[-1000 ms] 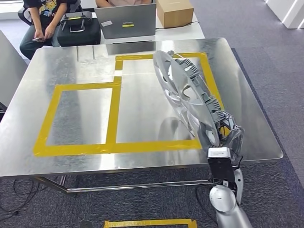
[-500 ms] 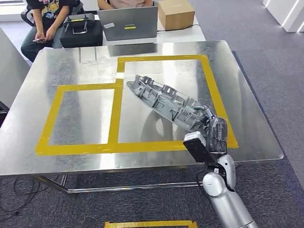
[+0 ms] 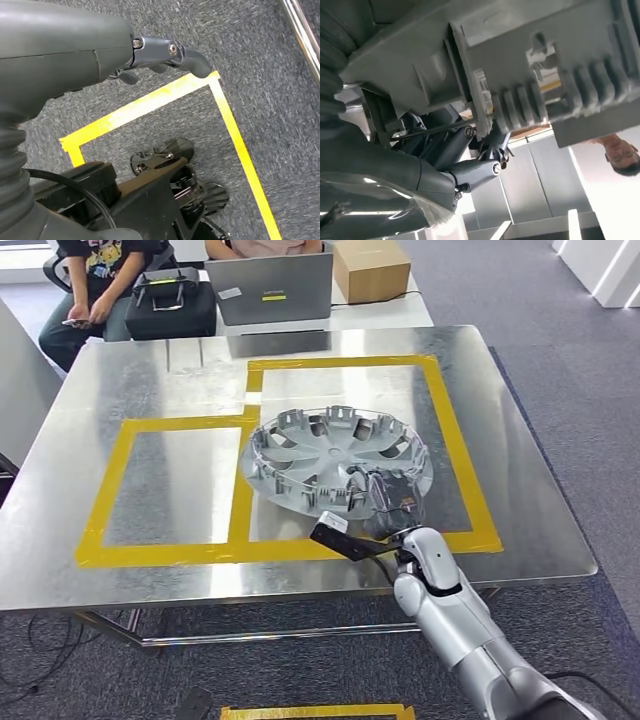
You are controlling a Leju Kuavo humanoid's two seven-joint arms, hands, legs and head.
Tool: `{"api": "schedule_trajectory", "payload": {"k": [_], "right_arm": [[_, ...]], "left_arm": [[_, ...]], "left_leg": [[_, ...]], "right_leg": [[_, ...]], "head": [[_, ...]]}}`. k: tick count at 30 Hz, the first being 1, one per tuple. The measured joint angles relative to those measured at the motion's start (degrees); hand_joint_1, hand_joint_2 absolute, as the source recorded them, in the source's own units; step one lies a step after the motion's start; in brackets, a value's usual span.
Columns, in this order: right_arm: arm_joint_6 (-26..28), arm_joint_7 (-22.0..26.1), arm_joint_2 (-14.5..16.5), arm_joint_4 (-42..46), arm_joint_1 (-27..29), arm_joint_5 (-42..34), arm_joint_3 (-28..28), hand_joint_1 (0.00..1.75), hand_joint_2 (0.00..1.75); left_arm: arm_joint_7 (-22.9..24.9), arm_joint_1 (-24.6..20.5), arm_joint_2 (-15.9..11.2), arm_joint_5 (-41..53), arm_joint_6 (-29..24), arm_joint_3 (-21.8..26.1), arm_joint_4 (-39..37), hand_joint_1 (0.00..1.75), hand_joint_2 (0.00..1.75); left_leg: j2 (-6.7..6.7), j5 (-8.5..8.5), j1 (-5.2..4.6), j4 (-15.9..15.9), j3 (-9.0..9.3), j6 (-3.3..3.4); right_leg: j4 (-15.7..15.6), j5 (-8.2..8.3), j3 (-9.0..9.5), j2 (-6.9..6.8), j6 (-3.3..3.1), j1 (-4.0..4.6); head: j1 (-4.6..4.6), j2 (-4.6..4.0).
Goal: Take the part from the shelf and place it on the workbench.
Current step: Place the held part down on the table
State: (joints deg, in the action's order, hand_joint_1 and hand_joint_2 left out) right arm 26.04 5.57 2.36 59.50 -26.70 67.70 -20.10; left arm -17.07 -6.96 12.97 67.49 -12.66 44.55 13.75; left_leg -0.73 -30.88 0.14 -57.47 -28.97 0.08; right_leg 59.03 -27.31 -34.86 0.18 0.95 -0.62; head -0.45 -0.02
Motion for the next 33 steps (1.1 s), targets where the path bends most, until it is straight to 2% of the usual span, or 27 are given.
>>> {"api": "schedule_trajectory", "payload": {"k": [4, 8, 16, 20, 25, 33], "right_arm": [[-0.3, -2.6, 0.0, -7.4, -4.5, 3.6, -2.1, 1.75, 1.75], [-0.1, -4.8, 0.0, -14.7, -8.1, 6.0, -3.6, 0.00, 0.00], [0.7, -5.3, 0.0, -22.5, -11.0, 6.4, -4.1, 0.00, 0.00], [0.9, -4.6, 0.0, -23.5, -11.0, 6.3, -4.1, 0.00, 0.00], [-0.8, -0.4, -0.5, -20.8, -8.8, 4.0, -4.0, 0.00, 0.00], [-15.8, 5.3, -4.7, -1.9, -2.2, -7.0, -6.0, 0.00, 0.00]], "left_arm": [[0.5, -0.1, -0.1, 0.4, 0.5, -0.6, 0.0, 0.00, 1.75], [1.1, -0.2, -0.3, 0.7, 0.9, -1.5, 0.0, 0.00, 1.75], [1.7, -0.3, -0.5, 0.3, 0.5, -2.5, 0.0, 0.00, 1.75], [1.7, -0.3, -0.6, -0.2, 0.0, -2.7, 0.0, 0.00, 0.00], [1.3, 0.0, -0.8, -1.9, -1.1, -2.7, 0.0, 0.00, 0.00], [-0.7, 0.6, -1.3, -4.2, -1.8, -1.5, 0.0, 0.00, 0.00]], "left_leg": [[0.00, 0.00, 0.00, 0.0, 0.01, 0.00], [-0.01, 0.00, 0.00, 0.0, 0.01, 0.00], [-0.01, -0.01, -0.01, 0.0, 0.01, 0.00], [-0.01, -0.02, -0.01, 0.0, 0.01, -0.01], [-0.01, -0.04, -0.01, 0.0, 0.01, -0.02], [0.08, -0.16, -0.01, 0.0, 0.04, 0.04]], "right_leg": [[0.0, 0.01, 0.01, 0.00, 0.02, 0.00], [0.0, 0.01, 0.01, -0.03, 0.02, 0.00], [0.0, 0.01, 0.00, 0.01, 0.02, 0.00], [0.0, 0.01, -0.01, 0.02, 0.02, 0.00], [0.0, 0.00, -0.01, 0.02, 0.02, 0.00], [0.0, -0.04, -0.01, 0.15, 0.06, 0.00]], "head": [[0.01, 0.00], [0.01, 0.00], [0.00, 0.00], [0.01, 0.00], [0.00, 0.00], [0.00, 0.00]]}}
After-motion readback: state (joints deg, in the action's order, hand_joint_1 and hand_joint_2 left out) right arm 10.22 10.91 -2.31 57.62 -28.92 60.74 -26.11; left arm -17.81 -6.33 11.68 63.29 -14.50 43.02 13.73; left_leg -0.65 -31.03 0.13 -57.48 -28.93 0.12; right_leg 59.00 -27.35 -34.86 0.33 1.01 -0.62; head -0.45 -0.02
